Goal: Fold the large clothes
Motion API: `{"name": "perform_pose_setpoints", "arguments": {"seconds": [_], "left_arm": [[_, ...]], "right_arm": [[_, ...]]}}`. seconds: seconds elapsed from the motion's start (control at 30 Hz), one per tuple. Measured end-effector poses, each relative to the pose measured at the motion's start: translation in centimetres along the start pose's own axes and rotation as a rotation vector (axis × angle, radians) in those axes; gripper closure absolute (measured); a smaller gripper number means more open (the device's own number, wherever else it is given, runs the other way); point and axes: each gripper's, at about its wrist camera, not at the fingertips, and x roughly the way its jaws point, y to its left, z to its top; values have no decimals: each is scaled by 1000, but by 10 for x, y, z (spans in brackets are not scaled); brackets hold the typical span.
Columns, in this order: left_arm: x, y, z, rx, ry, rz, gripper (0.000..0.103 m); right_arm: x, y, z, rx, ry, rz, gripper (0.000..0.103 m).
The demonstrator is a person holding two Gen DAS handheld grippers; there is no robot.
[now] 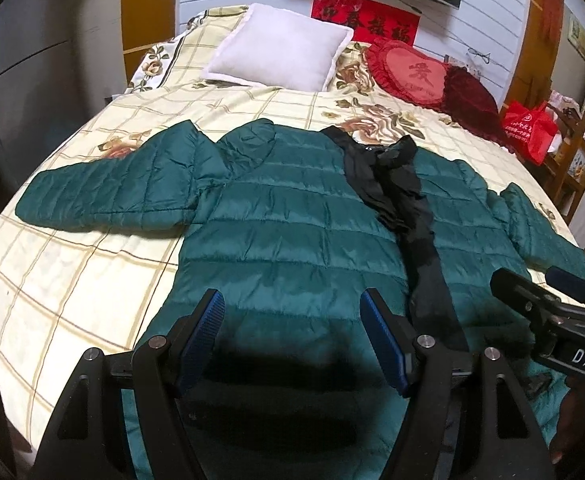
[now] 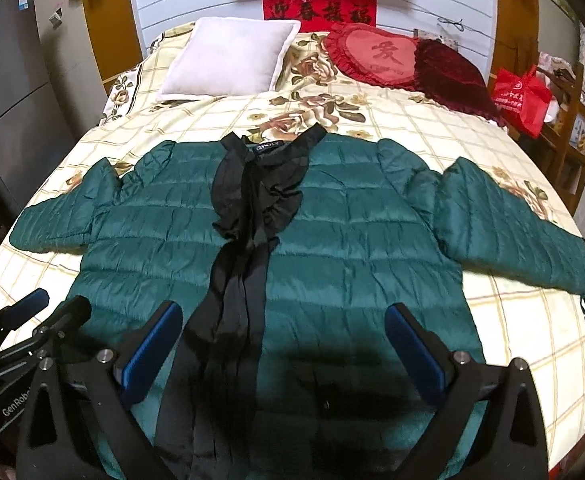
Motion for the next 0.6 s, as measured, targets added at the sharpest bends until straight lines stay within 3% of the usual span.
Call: {"name": "perform_pose_setpoints", "arguments": {"seconds": [0.2, 0.6], "left_arm": [[20, 10, 13, -30, 39, -13, 53], [49, 50, 39, -70, 48, 66, 53]], "right_arm": [[22, 6, 17, -25, 26, 23, 1], [79, 21, 57, -20, 64, 78, 1]]}}
